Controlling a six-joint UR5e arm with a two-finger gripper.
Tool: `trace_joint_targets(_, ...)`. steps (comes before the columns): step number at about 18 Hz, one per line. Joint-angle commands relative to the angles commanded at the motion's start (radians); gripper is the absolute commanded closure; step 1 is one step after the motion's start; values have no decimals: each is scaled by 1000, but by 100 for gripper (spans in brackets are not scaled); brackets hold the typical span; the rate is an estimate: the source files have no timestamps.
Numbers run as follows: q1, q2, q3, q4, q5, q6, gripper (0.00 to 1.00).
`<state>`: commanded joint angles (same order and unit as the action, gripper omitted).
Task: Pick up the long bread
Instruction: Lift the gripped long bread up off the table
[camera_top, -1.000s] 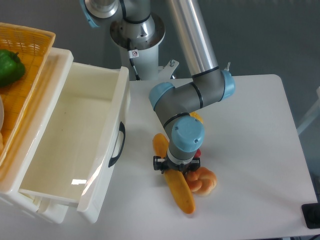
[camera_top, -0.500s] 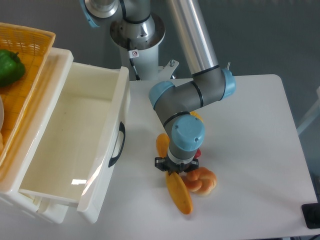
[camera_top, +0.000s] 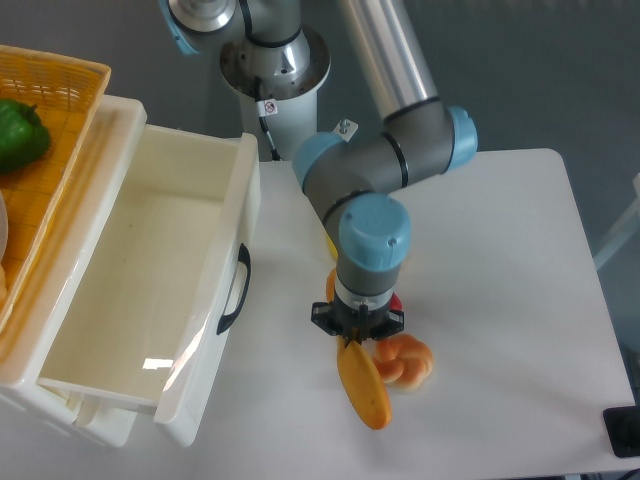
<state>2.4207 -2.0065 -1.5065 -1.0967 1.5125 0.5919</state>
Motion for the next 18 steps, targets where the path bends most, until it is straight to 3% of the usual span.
trace_joint_targets(5,-14,14,55,-68,-3,109,100)
trace_joint_targets(11,4,35,54,-75,-2,362,100)
trace_joint_targets(18,5,31,54,-72,2,378,100)
